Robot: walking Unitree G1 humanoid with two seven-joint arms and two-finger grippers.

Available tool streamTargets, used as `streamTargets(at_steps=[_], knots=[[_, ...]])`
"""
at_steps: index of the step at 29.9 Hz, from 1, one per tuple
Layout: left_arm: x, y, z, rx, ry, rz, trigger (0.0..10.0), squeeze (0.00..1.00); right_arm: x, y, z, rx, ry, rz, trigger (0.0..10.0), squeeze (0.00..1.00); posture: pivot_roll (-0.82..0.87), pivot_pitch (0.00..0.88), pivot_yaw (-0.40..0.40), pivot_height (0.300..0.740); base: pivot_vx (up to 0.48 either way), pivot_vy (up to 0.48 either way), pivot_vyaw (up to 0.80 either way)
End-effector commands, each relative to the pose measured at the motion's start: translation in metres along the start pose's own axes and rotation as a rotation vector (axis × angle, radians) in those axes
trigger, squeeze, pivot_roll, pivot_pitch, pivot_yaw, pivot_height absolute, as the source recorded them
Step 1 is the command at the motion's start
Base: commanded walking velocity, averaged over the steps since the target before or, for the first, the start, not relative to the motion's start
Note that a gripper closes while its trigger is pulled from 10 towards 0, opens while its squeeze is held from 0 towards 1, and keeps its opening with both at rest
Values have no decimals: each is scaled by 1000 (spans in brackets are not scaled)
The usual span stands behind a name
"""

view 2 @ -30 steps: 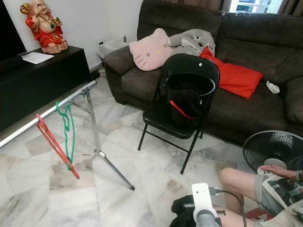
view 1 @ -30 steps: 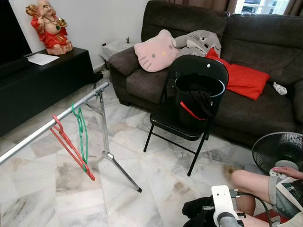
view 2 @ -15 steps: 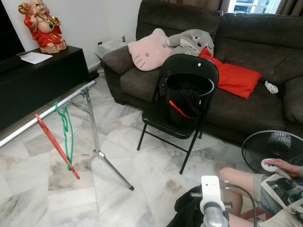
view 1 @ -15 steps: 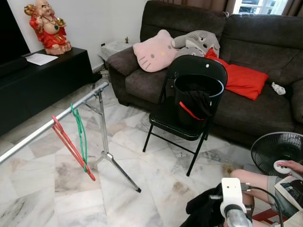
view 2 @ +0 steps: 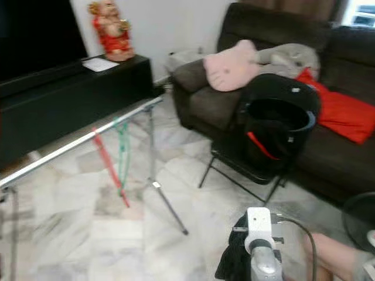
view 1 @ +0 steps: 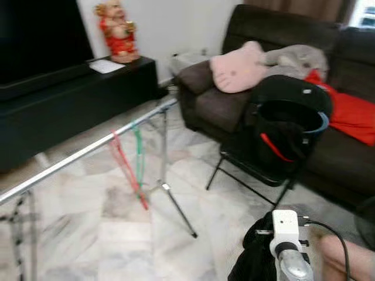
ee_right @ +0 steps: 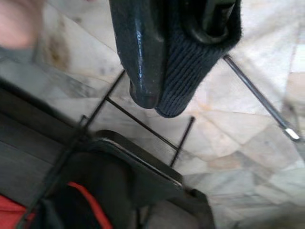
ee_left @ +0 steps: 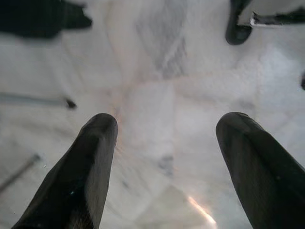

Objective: Hang hanger

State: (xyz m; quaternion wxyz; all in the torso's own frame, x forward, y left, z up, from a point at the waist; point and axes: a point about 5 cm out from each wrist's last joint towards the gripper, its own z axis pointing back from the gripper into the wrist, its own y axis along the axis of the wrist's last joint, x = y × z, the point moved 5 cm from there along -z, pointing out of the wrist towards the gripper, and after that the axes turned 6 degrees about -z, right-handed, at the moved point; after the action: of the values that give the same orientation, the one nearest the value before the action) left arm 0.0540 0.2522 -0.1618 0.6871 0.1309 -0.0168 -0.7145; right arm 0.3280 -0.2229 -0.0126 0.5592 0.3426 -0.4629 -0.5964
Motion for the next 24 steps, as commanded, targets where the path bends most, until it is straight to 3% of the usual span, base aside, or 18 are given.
streamTargets(at_steps=[1, 14, 20, 24], knots=[[-5, 2, 0, 5, 7, -25, 10000, 0, -7, 12, -3, 38, 15, -21, 10000, 0, 47, 0, 8, 740, 0, 0, 800], [-3, 10, 0, 27, -3, -39, 10000, 0, -8, -7, -1, -49, 11, -22, 10000, 0, 54, 0, 7, 740, 0, 0, 800], [-6, 27, 0, 101, 6, -11, 10000, 0, -3, -41, 11, -179, -14, -70, 10000, 0, 58, 0, 4, 740, 0, 0, 735], [-10, 51, 1, 181, 18, 8, 10000, 0, 1, -68, 23, -282, -42, -126, 10000, 0, 63, 0, -3, 740, 0, 0, 0]])
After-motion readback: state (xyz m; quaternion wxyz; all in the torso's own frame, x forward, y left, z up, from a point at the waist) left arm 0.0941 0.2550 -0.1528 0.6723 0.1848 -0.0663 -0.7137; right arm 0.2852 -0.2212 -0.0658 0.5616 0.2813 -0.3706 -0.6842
